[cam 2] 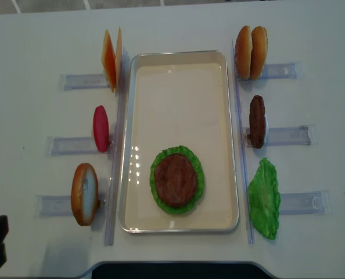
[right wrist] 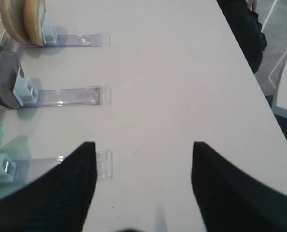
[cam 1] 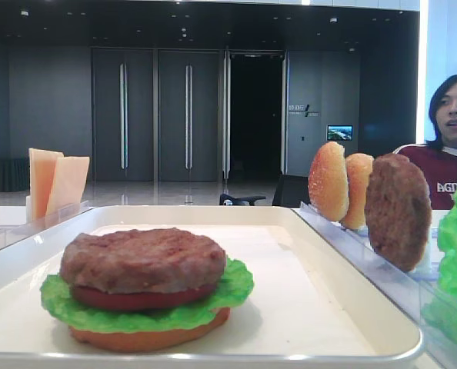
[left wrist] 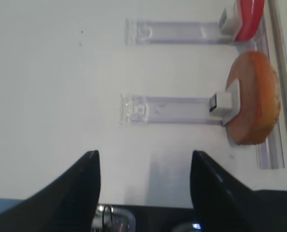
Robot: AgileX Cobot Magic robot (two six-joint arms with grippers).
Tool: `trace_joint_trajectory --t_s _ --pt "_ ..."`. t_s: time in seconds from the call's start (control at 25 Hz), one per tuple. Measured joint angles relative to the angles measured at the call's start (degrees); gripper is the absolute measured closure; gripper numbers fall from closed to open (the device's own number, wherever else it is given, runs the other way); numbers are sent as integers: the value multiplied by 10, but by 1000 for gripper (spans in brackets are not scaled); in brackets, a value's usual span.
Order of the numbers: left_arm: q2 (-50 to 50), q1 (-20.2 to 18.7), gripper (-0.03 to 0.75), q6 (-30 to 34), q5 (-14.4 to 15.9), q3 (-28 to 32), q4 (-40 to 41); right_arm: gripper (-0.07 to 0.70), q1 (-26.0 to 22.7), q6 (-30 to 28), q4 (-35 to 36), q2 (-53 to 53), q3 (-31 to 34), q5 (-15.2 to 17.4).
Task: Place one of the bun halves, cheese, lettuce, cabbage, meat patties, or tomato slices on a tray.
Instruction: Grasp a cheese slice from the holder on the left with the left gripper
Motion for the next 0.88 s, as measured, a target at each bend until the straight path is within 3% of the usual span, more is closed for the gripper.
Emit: trace_joint_trajectory --t_s 0.16,0.32,0.88 --pt "127 0 264 -16 -12 -11 -6 192 0 0 0 0 0 0" --pt "252 0 264 -19 -32 -58 -6 192 0 0 0 0 0 0" --pt "626 0 264 -22 -46 -299 -7 192 0 0 0 0 0 0"
